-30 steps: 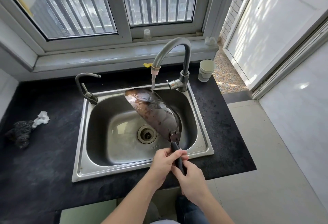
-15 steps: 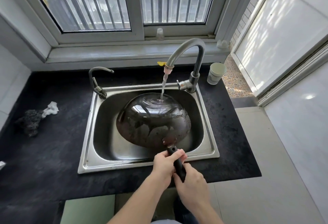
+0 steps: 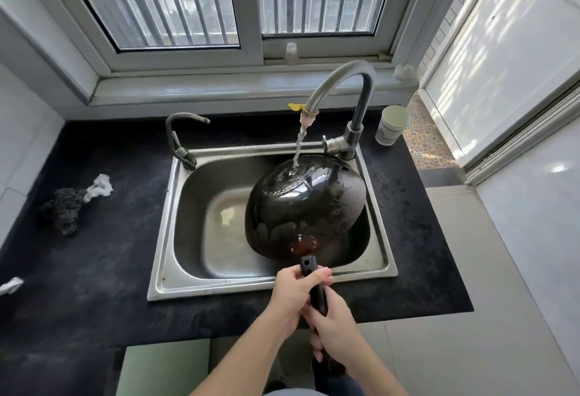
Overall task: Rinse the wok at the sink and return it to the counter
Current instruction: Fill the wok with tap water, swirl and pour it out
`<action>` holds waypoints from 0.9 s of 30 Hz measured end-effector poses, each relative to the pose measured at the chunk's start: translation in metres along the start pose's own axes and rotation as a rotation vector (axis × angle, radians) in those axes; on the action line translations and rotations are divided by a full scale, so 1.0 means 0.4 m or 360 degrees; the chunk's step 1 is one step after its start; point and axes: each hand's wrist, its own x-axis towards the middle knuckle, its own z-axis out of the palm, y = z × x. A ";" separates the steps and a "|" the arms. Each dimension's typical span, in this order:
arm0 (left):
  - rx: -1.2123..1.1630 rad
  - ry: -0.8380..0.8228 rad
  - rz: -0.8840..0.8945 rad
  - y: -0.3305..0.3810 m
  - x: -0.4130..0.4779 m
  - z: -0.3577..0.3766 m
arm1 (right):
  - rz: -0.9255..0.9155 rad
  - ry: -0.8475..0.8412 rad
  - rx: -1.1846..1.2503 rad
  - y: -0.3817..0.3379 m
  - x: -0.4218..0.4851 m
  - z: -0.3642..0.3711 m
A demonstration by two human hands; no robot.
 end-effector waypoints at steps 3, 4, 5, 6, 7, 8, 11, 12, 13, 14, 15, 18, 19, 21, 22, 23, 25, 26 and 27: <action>0.0144 0.0202 -0.0024 -0.021 0.000 0.017 | -0.0053 0.0067 -0.0338 0.036 0.008 -0.016; 0.0114 0.0250 -0.0037 -0.027 0.000 0.020 | -0.0059 0.0093 -0.0419 0.044 0.010 -0.020; 0.0066 0.0278 -0.0058 -0.030 -0.002 0.022 | -0.0059 0.0112 -0.0474 0.051 0.013 -0.023; 0.0014 0.0276 -0.0073 -0.033 -0.001 0.020 | -0.0061 0.0118 -0.0508 0.054 0.015 -0.024; -0.0043 0.0246 -0.0076 -0.034 -0.002 0.015 | -0.0074 0.0120 -0.0531 0.055 0.016 -0.024; -0.0096 0.0207 -0.0072 -0.033 -0.001 0.009 | -0.0094 0.0135 -0.0554 0.056 0.018 -0.021; -0.0214 0.0135 -0.0055 -0.031 0.004 -0.009 | -0.0112 0.0227 -0.0580 0.051 0.024 -0.007; -0.0228 0.0120 -0.0048 -0.033 0.006 -0.013 | -0.0100 0.0260 -0.0571 0.049 0.025 -0.002; -0.0237 0.0111 -0.0045 -0.034 0.005 -0.016 | -0.0073 0.0278 -0.0568 0.048 0.027 0.001; -0.0241 0.0105 -0.0041 -0.034 0.004 -0.017 | -0.0050 0.0284 -0.0562 0.048 0.030 0.003; -0.0243 0.0098 -0.0036 -0.034 0.003 -0.019 | -0.0036 0.0286 -0.0550 0.048 0.033 0.005; -0.0255 0.0060 -0.0014 -0.031 -0.001 -0.021 | -0.0055 0.0284 -0.0514 0.046 0.035 0.003; -0.0267 0.0053 -0.0009 -0.029 -0.002 -0.022 | -0.0070 0.0288 -0.0509 0.043 0.035 0.002; -0.0270 0.0039 -0.0003 -0.025 -0.007 -0.023 | -0.0079 0.0288 -0.0504 0.038 0.032 0.002; -0.0267 0.0024 -0.0003 -0.024 -0.009 -0.024 | -0.0072 0.0287 -0.0500 0.038 0.032 0.001; -0.0264 0.0007 -0.0005 -0.022 -0.012 -0.024 | -0.0063 0.0291 -0.0498 0.038 0.032 0.001; -0.0266 -0.0022 -0.0011 -0.021 -0.014 -0.026 | -0.0052 0.0299 -0.0487 0.032 0.029 0.002; -0.0278 -0.0034 -0.0016 -0.020 -0.015 -0.028 | -0.0056 0.0306 -0.0486 0.028 0.026 0.002; -0.0294 -0.0042 -0.0022 -0.018 -0.016 -0.028 | -0.0067 0.0315 -0.0493 0.022 0.023 0.003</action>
